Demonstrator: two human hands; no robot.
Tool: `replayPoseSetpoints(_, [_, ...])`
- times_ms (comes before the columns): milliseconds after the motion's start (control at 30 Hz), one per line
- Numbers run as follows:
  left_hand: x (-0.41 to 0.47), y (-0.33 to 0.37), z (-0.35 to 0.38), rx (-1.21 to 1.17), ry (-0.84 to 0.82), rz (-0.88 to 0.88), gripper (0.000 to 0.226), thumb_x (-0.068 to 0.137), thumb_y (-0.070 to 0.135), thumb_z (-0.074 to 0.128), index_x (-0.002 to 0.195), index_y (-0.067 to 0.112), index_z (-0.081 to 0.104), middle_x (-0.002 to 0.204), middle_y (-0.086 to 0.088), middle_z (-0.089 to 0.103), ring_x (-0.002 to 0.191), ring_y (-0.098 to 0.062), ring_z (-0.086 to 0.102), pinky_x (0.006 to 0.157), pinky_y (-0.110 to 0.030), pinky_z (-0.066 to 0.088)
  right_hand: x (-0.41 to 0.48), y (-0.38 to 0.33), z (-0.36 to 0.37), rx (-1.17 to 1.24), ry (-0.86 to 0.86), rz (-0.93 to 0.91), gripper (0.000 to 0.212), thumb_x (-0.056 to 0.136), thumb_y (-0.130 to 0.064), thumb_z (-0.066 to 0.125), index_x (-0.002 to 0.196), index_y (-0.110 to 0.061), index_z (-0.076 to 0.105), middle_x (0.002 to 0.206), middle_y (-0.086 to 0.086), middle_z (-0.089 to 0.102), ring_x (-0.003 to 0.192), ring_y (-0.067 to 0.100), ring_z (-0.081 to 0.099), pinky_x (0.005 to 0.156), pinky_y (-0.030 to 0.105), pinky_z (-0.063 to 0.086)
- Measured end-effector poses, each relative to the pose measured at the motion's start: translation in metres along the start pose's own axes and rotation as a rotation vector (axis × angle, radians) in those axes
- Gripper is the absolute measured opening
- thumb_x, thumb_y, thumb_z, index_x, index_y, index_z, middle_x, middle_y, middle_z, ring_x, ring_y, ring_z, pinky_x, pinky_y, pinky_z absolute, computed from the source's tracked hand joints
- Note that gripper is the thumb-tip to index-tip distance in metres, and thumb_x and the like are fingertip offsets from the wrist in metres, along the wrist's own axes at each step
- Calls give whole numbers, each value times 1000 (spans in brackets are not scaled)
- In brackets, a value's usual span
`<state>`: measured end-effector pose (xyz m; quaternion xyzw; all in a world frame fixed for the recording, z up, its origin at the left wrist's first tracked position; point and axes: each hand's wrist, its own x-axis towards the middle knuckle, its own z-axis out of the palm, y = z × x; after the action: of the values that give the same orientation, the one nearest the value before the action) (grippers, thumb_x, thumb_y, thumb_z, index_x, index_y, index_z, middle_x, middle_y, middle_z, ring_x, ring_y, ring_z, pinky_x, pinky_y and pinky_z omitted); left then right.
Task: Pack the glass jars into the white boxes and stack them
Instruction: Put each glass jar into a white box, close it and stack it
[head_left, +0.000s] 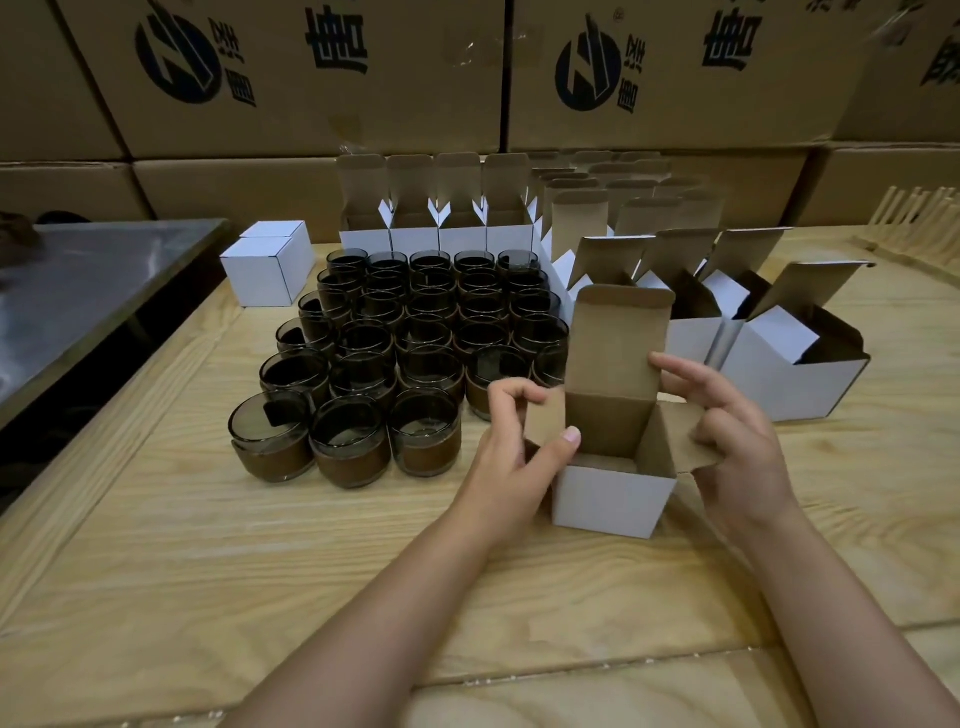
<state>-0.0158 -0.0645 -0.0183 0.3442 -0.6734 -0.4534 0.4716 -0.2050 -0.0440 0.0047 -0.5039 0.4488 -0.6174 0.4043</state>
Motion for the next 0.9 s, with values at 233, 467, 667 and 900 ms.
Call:
replayPoseSetpoints(233, [-1, 4, -5, -159, -112, -94, 43, 77, 28, 63, 118, 27, 50, 113, 16, 58, 100, -5, 57, 82, -19, 46, -5, -6, -16, -165, -123, 115, 58, 74, -4, 42, 115, -38, 66, 106, 7, 59, 73, 15, 51, 54, 24, 38])
replayPoseSetpoints(467, [3, -1, -2, -111, -228, -83, 87, 63, 37, 80, 137, 37, 35, 127, 11, 58, 117, -14, 57, 92, -31, 50, -9, -23, -19, -484, -118, 137, 63, 94, 3, 37, 112, -53, 58, 102, -13, 53, 81, -1, 58, 63, 26, 51])
replayPoseSetpoints(667, [7, -8, -1, -43, -251, -88, 91, 60, 41, 86, 135, 50, 34, 129, 5, 59, 120, -16, 56, 103, -46, 45, 6, -65, -4, -1371, -305, 6, 45, 95, -16, 42, 138, -30, 45, 108, -10, 32, 110, 10, 33, 84, 27, 34])
replayPoseSetpoints(900, [8, -9, 1, -25, -230, -73, 92, 65, 37, 83, 141, 40, 31, 131, -1, 57, 122, -22, 55, 105, -50, 42, 51, -86, 88, -1355, -427, -457, 28, 93, -24, 54, 120, -24, 62, 104, -2, 44, 115, 21, 41, 86, 34, 39])
